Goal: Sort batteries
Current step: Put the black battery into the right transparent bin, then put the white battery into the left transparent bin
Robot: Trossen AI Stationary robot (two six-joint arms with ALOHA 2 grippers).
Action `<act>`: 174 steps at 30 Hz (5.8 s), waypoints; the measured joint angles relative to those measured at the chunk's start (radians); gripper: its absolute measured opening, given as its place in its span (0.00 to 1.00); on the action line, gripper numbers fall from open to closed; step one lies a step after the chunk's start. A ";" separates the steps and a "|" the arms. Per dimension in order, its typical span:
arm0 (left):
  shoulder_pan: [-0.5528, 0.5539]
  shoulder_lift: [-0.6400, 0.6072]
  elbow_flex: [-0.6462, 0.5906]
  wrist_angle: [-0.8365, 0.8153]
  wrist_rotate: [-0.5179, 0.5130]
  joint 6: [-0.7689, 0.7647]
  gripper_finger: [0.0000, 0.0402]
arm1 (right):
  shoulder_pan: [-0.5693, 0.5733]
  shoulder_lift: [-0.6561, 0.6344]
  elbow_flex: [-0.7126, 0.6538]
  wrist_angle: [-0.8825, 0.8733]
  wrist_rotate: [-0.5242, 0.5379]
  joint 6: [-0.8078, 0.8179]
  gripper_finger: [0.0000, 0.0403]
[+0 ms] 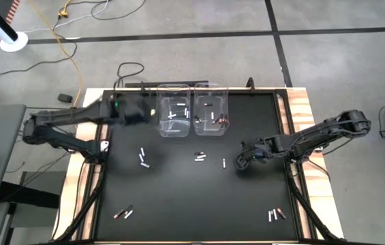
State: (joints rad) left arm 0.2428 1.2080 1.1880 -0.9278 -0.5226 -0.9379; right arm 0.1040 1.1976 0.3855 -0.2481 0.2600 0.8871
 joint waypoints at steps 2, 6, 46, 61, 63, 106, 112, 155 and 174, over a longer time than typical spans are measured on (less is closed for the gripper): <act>0.071 0.051 0.082 0.065 0.037 0.157 0.08 | -0.013 0.000 0.000 0.002 0.001 0.017 0.41; 0.197 0.202 0.275 0.144 0.153 0.423 0.08 | -0.033 0.000 0.000 0.003 0.001 0.071 0.41; 0.182 1.297 1.161 0.018 0.525 1.058 0.08 | 0.000 0.000 0.000 0.002 0.003 0.317 0.41; 0.168 1.299 1.161 -0.009 0.516 1.221 0.16 | 0.000 0.000 0.000 0.002 0.001 0.318 0.41; 0.167 1.299 1.161 -0.008 0.517 1.211 0.17 | 0.000 0.000 0.000 0.002 0.001 0.318 0.41; 0.195 0.888 1.166 -0.170 0.294 0.845 0.37 | 0.001 0.000 0.000 0.002 -0.002 0.253 0.41; 0.195 0.765 1.164 -0.425 -0.001 0.627 0.37 | 0.002 0.000 0.000 0.002 -0.003 0.230 0.41; -0.085 -0.045 -0.599 0.250 0.196 -0.684 0.36 | 0.027 0.000 0.000 -0.007 0.000 0.175 0.41; -0.187 0.148 -0.593 0.298 0.275 -0.773 0.36 | 0.027 0.000 0.000 -0.005 -0.002 0.178 0.41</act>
State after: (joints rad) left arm 0.0556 1.3564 0.5953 -0.6297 -0.2477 -1.7111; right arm 0.1305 1.1976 0.3855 -0.2531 0.2579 1.0649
